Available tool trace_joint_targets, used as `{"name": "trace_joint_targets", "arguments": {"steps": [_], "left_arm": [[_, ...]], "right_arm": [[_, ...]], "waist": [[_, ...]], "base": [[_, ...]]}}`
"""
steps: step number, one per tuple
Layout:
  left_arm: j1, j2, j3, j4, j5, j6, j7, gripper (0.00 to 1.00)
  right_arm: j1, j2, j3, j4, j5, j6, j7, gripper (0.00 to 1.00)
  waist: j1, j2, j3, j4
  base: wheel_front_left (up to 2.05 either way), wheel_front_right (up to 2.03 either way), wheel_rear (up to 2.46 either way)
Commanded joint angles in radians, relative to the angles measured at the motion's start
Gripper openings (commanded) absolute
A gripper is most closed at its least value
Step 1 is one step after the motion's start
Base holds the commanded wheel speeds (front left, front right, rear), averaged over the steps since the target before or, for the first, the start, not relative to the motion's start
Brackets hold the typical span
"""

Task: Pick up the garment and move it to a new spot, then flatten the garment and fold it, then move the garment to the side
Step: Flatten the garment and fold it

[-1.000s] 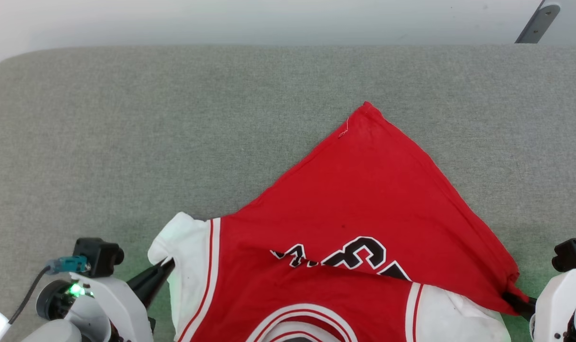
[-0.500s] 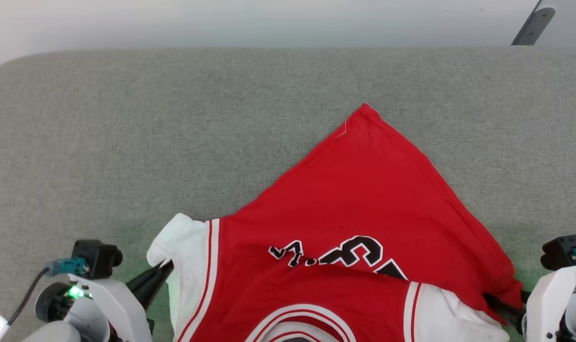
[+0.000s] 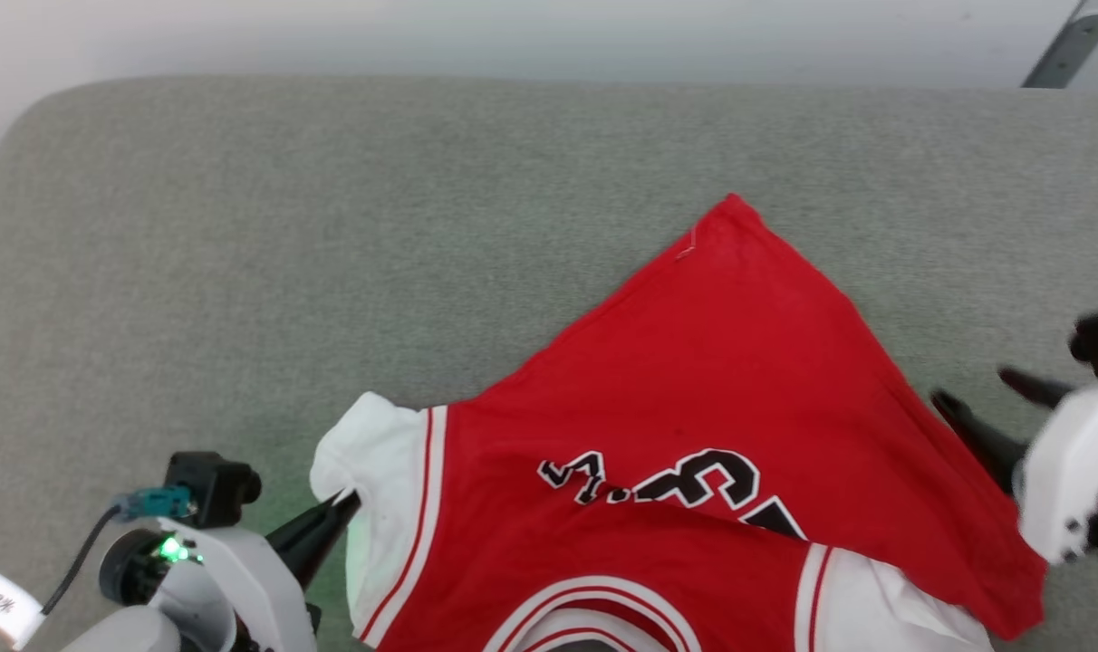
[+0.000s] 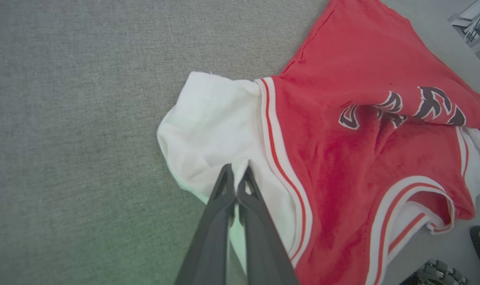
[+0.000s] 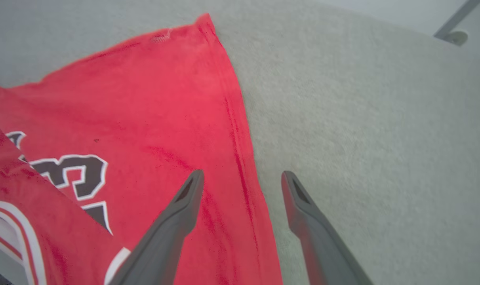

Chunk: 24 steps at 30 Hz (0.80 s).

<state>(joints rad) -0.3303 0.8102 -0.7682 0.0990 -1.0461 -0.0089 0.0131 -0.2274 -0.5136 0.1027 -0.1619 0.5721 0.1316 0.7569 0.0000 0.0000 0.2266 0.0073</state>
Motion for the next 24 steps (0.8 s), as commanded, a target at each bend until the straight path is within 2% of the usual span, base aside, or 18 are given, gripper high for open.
{"name": "trace_joint_targets", "arguments": {"steps": [1,5,12,15,19,24], "left_arm": [[-0.014,-0.011,-0.005,0.000,0.009,-0.008,0.002,0.00],[-0.040,-0.032,-0.013,0.008,0.021,-0.018,0.004,0.00],[-0.102,-0.089,-0.042,0.032,0.046,-0.050,0.017,0.00],[-0.129,-0.116,-0.057,0.048,0.057,-0.064,0.019,0.00],[-0.159,-0.147,-0.071,0.070,0.065,-0.081,0.015,0.00],[-0.184,-0.172,-0.084,0.091,0.073,-0.095,0.011,0.00]], "right_arm": [[-0.057,0.013,0.031,0.016,-0.008,-0.002,-0.029,1.00],[-0.216,0.007,0.118,0.127,-0.050,-0.002,-0.130,1.00],[-0.490,0.000,0.290,0.465,-0.067,-0.002,-0.297,1.00],[-0.582,0.006,0.352,0.611,-0.041,-0.002,-0.313,1.00],[-0.675,0.007,0.427,0.765,0.022,-0.002,-0.281,1.00],[-0.747,0.000,0.508,0.882,0.061,-0.002,-0.236,1.00]], "waist": [[0.0000,0.0000,0.011,0.027],[0.0000,0.0000,0.022,0.068],[0.0000,0.0000,0.051,0.164],[0.0000,0.0000,0.066,0.205],[0.0000,0.0000,0.089,0.250],[0.0000,0.0000,0.110,0.289]], "base": [[0.00,0.00,0.00],[0.00,0.00,0.00],[0.00,0.00,0.00],[0.00,0.00,0.00],[0.00,0.00,0.00],[0.00,0.00,0.00]]}}
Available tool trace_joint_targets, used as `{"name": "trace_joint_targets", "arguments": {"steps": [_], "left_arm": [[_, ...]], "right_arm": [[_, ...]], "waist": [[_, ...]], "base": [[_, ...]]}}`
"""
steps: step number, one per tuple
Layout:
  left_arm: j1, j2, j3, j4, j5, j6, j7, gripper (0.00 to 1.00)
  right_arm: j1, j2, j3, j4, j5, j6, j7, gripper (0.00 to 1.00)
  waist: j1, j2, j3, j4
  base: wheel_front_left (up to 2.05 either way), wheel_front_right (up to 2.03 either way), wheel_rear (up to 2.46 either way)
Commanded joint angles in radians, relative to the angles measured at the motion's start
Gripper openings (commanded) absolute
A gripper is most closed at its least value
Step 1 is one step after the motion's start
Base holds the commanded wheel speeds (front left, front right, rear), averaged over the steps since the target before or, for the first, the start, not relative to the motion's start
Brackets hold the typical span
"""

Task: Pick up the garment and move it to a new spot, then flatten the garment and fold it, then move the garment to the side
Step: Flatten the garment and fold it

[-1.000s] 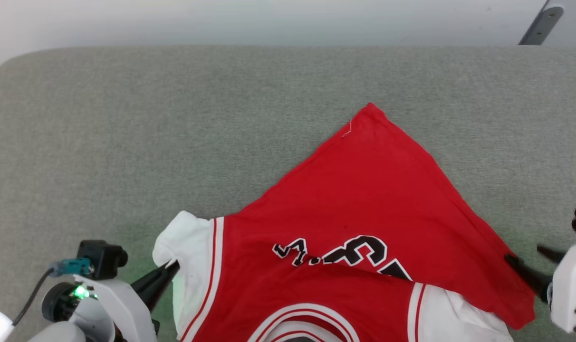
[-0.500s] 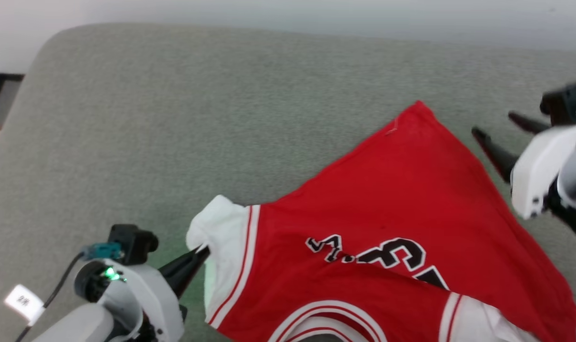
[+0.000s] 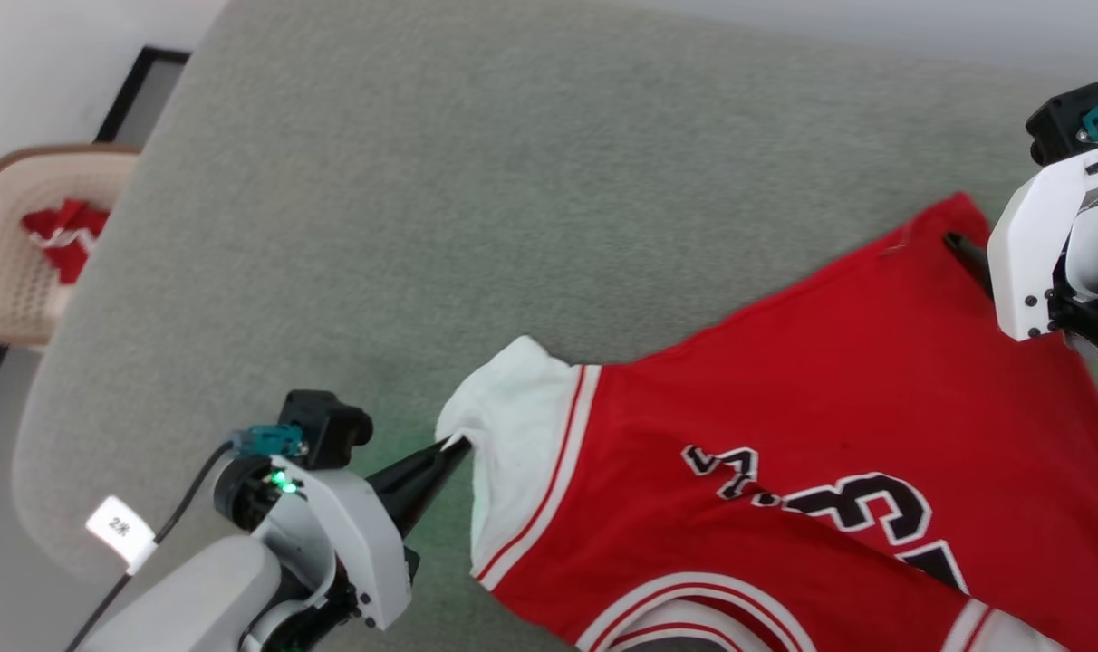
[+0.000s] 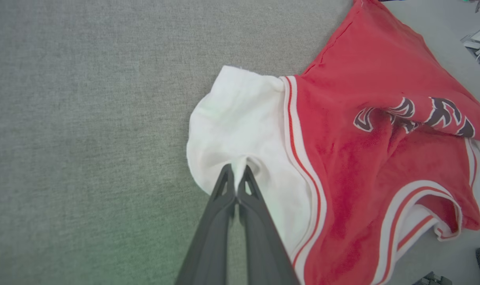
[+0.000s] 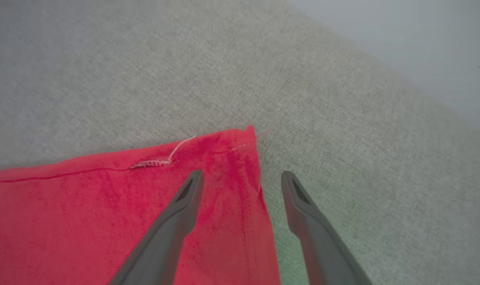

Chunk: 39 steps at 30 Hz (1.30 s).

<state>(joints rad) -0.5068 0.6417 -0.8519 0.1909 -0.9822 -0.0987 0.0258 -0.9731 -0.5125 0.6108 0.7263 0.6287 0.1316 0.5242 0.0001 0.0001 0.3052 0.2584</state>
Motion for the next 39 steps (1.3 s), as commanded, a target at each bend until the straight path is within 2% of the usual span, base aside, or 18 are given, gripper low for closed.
{"name": "trace_joint_targets", "arguments": {"steps": [1,6,7,8,9,11,13,20,26,33,39], "left_arm": [[-0.012,-0.008,-0.003,0.005,0.009,-0.009,-0.004,0.00],[-0.034,-0.028,-0.017,0.030,0.006,-0.018,-0.012,0.00],[-0.036,-0.029,-0.020,0.035,0.005,-0.021,-0.014,0.00],[-0.039,-0.030,-0.023,0.040,0.003,-0.023,-0.016,0.00],[-0.042,-0.031,-0.024,0.044,0.001,-0.023,-0.017,0.00],[-0.047,-0.033,-0.027,0.053,-0.005,-0.026,-0.021,0.00],[-0.049,-0.032,-0.027,0.061,-0.012,-0.026,-0.024,0.00],[-0.095,0.005,-0.008,0.077,-0.054,-0.029,0.025,0.00],[-0.196,0.072,0.042,0.078,-0.081,0.035,0.134,0.00],[-0.365,0.143,0.091,0.053,-0.074,0.080,0.265,0.00],[-0.526,0.152,0.119,0.097,-0.054,0.099,0.345,0.00]], "right_arm": [[-0.015,-0.001,0.015,0.022,0.019,-0.002,0.011,1.00],[-0.063,0.004,0.094,0.126,0.076,-0.002,0.104,1.00],[-0.060,0.008,0.114,0.145,0.092,-0.002,0.140,0.73],[-0.054,0.008,0.140,0.157,0.103,-0.002,0.181,0.05],[-0.053,0.006,0.159,0.168,0.115,-0.002,0.213,0.00],[-0.057,-0.002,0.178,0.194,0.145,-0.002,0.269,0.00],[-0.077,-0.017,0.185,0.211,0.154,-0.002,0.280,0.00],[-0.149,-0.016,0.205,0.185,0.187,-0.002,0.199,0.00],[-0.200,-0.031,0.227,0.125,0.215,-0.002,0.104,0.00],[-0.260,-0.059,0.256,0.064,0.201,-0.002,-0.016,0.00],[-0.317,-0.045,0.218,0.063,0.172,-0.002,-0.098,0.00]], "waist": [[-0.0001,-0.0001,0.035,0.045],[-0.0001,-0.0001,0.053,0.071],[-0.0001,-0.0001,0.054,0.073],[-0.0001,-0.0001,0.055,0.076],[-0.0001,-0.0001,0.055,0.076],[-0.0001,-0.0001,0.054,0.075],[-0.0001,-0.0001,0.054,0.071],[-0.0001,-0.0001,0.021,0.023],[-0.0001,-0.0001,-0.039,-0.041],[-0.0001,-0.0001,-0.116,-0.120],[-0.0001,-0.0001,-0.170,-0.180]], "base": [[0.00,0.00,0.00],[0.00,0.00,0.00],[0.00,0.00,0.00],[0.00,0.00,0.00],[0.00,0.00,0.00],[0.00,0.00,0.00],[0.00,0.00,0.00],[0.00,0.00,0.00],[0.00,0.00,0.00],[0.00,0.00,0.00],[0.00,0.00,0.00]]}}
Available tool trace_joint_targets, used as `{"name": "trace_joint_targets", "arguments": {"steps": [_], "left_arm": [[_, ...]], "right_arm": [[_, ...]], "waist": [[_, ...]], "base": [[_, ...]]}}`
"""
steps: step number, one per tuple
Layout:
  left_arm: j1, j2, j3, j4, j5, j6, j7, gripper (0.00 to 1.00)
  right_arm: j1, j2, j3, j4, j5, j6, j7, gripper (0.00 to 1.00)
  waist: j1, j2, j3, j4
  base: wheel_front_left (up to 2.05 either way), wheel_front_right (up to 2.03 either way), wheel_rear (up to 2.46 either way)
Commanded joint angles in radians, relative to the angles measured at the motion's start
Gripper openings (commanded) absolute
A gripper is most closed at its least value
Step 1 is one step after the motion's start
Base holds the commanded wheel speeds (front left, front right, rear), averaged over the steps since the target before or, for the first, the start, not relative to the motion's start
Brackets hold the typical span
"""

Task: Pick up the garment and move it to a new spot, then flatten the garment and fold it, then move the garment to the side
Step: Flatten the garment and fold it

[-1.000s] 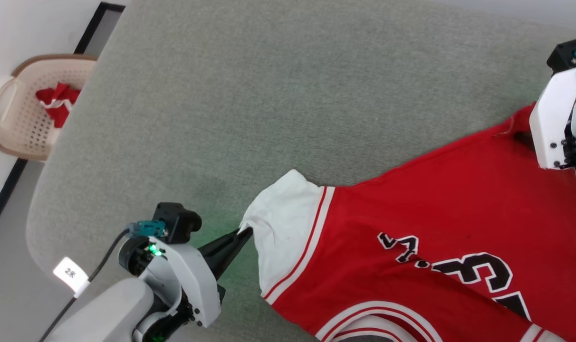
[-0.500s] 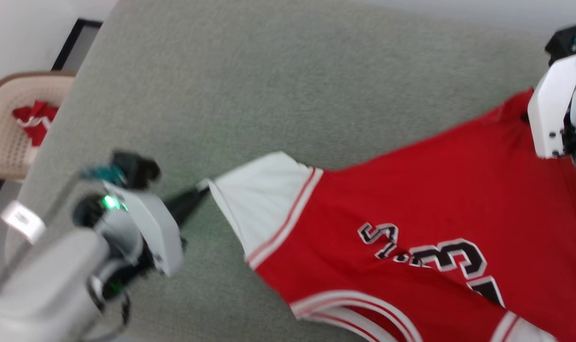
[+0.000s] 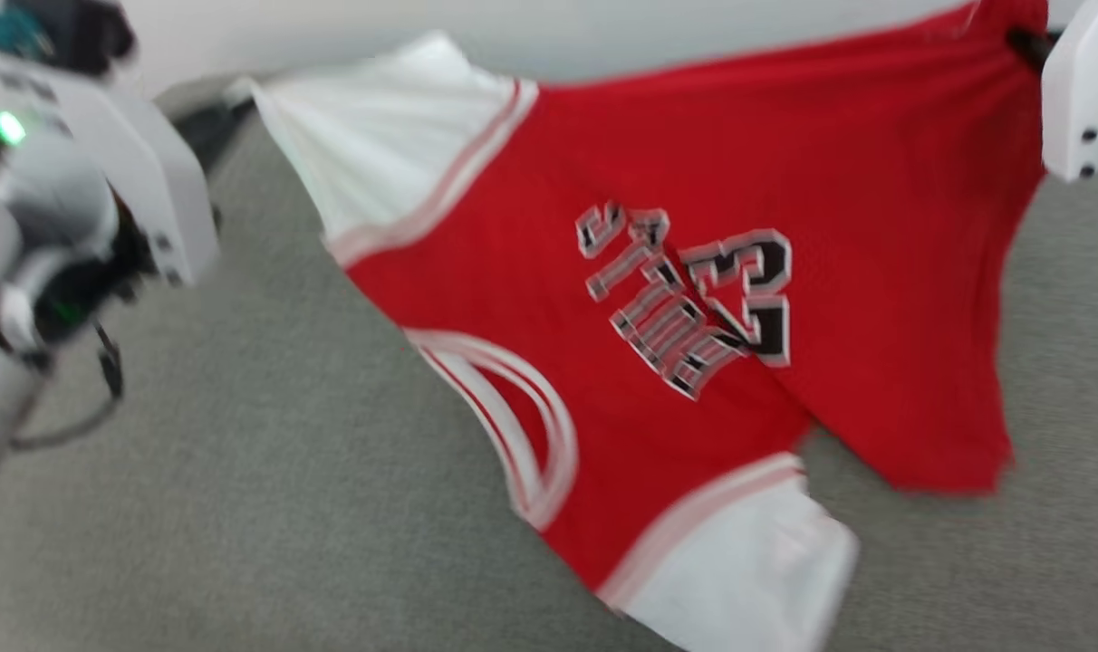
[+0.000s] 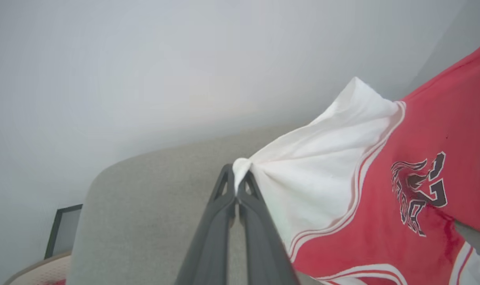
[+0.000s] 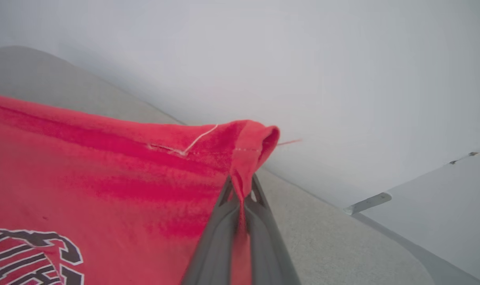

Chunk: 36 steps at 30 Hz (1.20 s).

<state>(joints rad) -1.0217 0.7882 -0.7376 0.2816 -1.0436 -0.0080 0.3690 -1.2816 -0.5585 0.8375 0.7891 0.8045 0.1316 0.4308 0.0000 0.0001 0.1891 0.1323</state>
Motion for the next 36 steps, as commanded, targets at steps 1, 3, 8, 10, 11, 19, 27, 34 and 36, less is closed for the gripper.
{"name": "trace_joint_targets", "arguments": {"steps": [1,3,8,10,11,19,27,34,36], "left_arm": [[-0.037,0.002,0.007,0.017,0.014,0.008,0.010,0.00],[-0.089,-0.006,0.011,0.047,0.026,0.009,0.024,0.00],[-0.219,-0.034,0.015,0.124,0.064,0.004,0.043,0.00],[-0.267,-0.049,0.014,0.158,0.081,0.000,0.041,0.00],[-0.289,-0.056,0.014,0.175,0.090,0.000,0.038,0.00],[-0.448,-0.108,0.019,0.296,0.141,-0.037,-0.019,0.00],[-0.598,-0.160,0.021,0.415,0.201,-0.061,-0.125,0.00],[-0.743,-0.223,0.011,0.542,0.275,-0.068,-0.265,0.00],[-0.787,-0.243,0.018,0.580,0.287,-0.059,-0.318,0.00]], "right_arm": [[-0.016,0.005,-0.014,0.000,-0.008,-0.002,-0.012,0.00],[-0.032,0.013,-0.031,-0.002,-0.019,-0.002,-0.031,0.00],[-0.063,0.030,-0.081,-0.004,-0.047,-0.002,-0.069,0.00],[-0.073,0.038,-0.106,-0.007,-0.057,-0.002,-0.086,0.00],[-0.081,0.041,-0.114,-0.008,-0.065,-0.002,-0.090,0.00],[-0.115,0.082,-0.193,-0.008,-0.125,-0.002,-0.125,0.00],[-0.179,0.126,-0.286,0.029,-0.235,-0.002,-0.204,0.00],[-0.265,0.200,-0.375,0.110,-0.379,-0.002,-0.356,0.00],[-0.294,0.222,-0.403,0.136,-0.427,-0.002,-0.424,0.00]], "waist": [[0.0000,-0.0001,-0.061,-0.061],[0.0000,-0.0001,-0.076,-0.076],[0.0000,-0.0001,-0.101,-0.103],[0.0000,-0.0001,-0.107,-0.110],[0.0000,-0.0001,-0.108,-0.114],[0.0000,-0.0001,-0.078,-0.138],[0.0000,-0.0001,0.065,-0.153],[0.0000,-0.0001,0.221,-0.166],[0.0000,-0.0001,0.253,-0.168]], "base": [[0.00,0.00,0.00],[0.00,0.00,0.00],[0.00,0.00,0.00],[0.00,0.00,0.00],[0.00,0.00,0.00],[0.00,0.00,0.00],[0.00,0.00,0.00],[0.00,0.00,0.00],[0.00,0.00,0.00]]}}
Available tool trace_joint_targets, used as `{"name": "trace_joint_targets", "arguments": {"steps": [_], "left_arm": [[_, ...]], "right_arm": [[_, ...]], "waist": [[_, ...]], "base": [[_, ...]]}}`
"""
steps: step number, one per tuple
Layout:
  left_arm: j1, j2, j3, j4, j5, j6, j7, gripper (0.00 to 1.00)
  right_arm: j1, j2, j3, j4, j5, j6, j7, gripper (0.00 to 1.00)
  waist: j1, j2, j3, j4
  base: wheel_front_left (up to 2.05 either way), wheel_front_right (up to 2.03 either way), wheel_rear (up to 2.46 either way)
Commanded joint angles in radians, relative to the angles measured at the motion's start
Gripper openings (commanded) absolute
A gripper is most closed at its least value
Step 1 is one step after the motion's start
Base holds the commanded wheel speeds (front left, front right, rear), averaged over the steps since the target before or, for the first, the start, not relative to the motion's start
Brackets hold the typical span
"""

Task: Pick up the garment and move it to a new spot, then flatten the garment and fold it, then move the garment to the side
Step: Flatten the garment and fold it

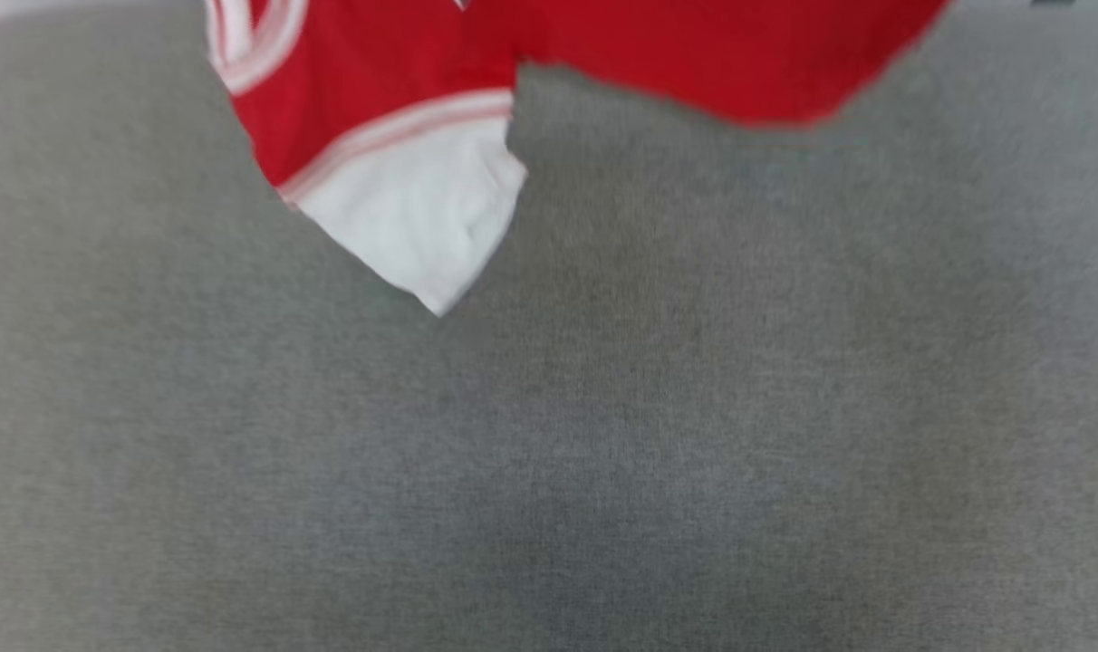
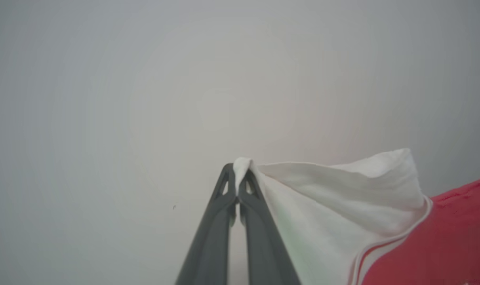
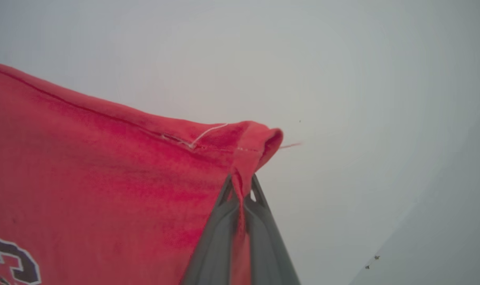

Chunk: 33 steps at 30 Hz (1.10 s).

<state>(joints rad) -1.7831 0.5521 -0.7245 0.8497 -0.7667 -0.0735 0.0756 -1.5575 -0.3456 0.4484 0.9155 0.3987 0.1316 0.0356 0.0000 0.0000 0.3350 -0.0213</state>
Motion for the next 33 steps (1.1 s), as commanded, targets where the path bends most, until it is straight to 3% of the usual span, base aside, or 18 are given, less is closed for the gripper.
{"name": "trace_joint_targets", "arguments": {"steps": [1,6,9,15,24,28,33], "left_arm": [[-0.049,-0.015,0.006,0.029,0.021,0.011,-0.057,0.00],[-0.134,-0.049,0.026,0.088,0.048,0.030,-0.214,0.00],[-0.177,-0.073,0.040,0.104,0.058,0.022,-0.303,0.00],[-0.115,-0.102,0.026,0.153,0.045,-0.026,-0.325,0.00],[0.198,-0.103,-0.037,0.201,-0.035,-0.052,-0.119,0.00],[0.398,-0.079,-0.069,0.154,-0.076,-0.056,-0.035,0.00],[0.656,-0.010,-0.087,0.032,-0.139,-0.041,0.052,0.00]], "right_arm": [[-0.032,0.017,-0.032,0.021,-0.047,-0.002,-0.072,0.00],[-0.083,0.032,-0.102,0.067,-0.188,-0.002,-0.240,0.00],[-0.101,0.041,-0.153,0.068,-0.294,-0.002,-0.287,0.00],[-0.010,0.062,-0.168,0.103,-0.383,-0.002,-0.298,0.00],[0.228,0.067,-0.037,0.175,-0.227,-0.002,-0.225,0.00],[0.380,0.044,0.051,0.121,-0.089,-0.002,-0.155,0.00],[0.579,-0.037,0.136,-0.034,0.081,-0.002,-0.056,0.00]], "waist": [[0.0000,0.0000,0.121,-0.015],[0.0000,0.0000,0.160,-0.009],[0.0000,0.0000,0.177,0.009],[0.0000,0.0000,0.152,0.044],[0.0000,0.0000,0.027,0.080],[0.0000,0.0000,-0.040,0.086],[0.0000,0.0000,-0.113,0.091]], "base": [[0.00,0.00,0.00],[0.00,0.00,0.00],[0.00,0.00,0.00],[0.00,0.00,0.00],[0.00,0.00,0.00],[0.00,0.00,0.00],[0.00,0.00,0.00]]}}
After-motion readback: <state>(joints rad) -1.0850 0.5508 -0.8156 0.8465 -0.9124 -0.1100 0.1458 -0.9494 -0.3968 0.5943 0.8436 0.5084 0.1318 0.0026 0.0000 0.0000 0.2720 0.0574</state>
